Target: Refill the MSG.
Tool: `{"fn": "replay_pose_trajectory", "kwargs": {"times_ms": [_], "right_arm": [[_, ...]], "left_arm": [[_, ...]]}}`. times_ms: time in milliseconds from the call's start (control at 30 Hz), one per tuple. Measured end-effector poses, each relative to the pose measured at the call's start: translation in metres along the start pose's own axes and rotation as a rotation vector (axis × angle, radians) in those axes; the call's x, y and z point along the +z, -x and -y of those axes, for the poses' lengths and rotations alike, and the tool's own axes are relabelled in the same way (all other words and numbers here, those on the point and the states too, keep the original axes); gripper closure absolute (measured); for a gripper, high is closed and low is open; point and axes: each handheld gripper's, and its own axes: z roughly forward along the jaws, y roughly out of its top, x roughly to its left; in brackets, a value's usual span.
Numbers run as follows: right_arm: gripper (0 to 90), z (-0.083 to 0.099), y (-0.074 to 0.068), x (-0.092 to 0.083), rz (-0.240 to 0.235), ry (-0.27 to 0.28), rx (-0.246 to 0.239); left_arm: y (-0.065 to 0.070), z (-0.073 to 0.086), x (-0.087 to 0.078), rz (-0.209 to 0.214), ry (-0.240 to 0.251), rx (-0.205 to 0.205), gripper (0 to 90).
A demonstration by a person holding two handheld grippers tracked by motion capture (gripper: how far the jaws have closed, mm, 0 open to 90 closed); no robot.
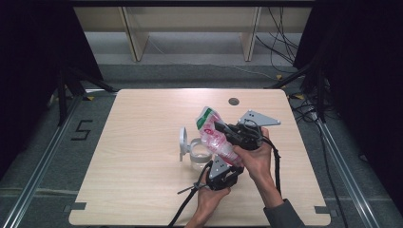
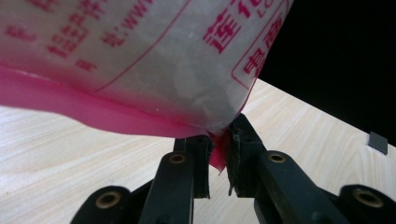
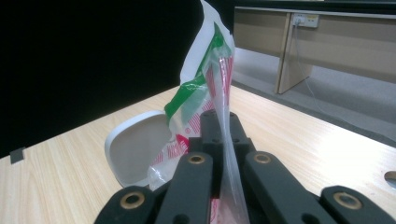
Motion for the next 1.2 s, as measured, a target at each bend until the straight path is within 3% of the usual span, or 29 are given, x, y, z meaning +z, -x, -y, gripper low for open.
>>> {"fn": "replay_pose_trajectory", "kwargs": {"times_ms": [33,200,333,567,600,867,933,967,1067,1200], "right_arm": [[90.0,0.000,-0.002,0.000,0.013,-0.005,0.014],[90.0,-0.002,-0.002,0.005,0.000,-0.004,-0.034],[90.0,-0.001,-0.005,0.007,0.013,-0.015,-0.011],[90.0,-0.002,-0.003,0.010,0.001,-0.012,-0.046],[90.0,-0.002,-0.005,0.009,0.014,-0.028,-0.016],[90.0,-0.002,-0.002,0.012,0.004,-0.026,-0.036],[90.0,-0.002,-0.001,0.013,0.007,-0.018,-0.060],[90.0,-0.002,-0.002,0.014,0.001,-0.026,-0.037],[90.0,-0.002,-0.002,0.014,0.015,-0.032,-0.063],[90.0,-0.002,-0.005,0.017,0.025,-0.041,-0.043]], "left_arm": [[0.000,0.000,0.000,0.000,0.003,-0.003,79.8],[0.000,-0.001,0.001,0.003,0.012,-0.008,79.8],[0.000,-0.002,0.002,0.009,0.018,-0.013,79.8],[0.000,-0.003,0.004,0.013,0.023,-0.006,79.8],[0.000,-0.003,0.004,0.020,0.024,-0.007,79.8],[0.001,-0.003,0.007,0.024,0.027,-0.003,79.8],[0.001,-0.003,0.007,0.027,0.029,-0.005,79.8],[0.000,-0.003,0.008,0.029,0.032,-0.010,79.8],[0.001,-0.003,0.009,0.030,0.037,-0.011,79.8],[0.001,-0.003,0.009,0.030,0.039,-0.011,79.8]]}}
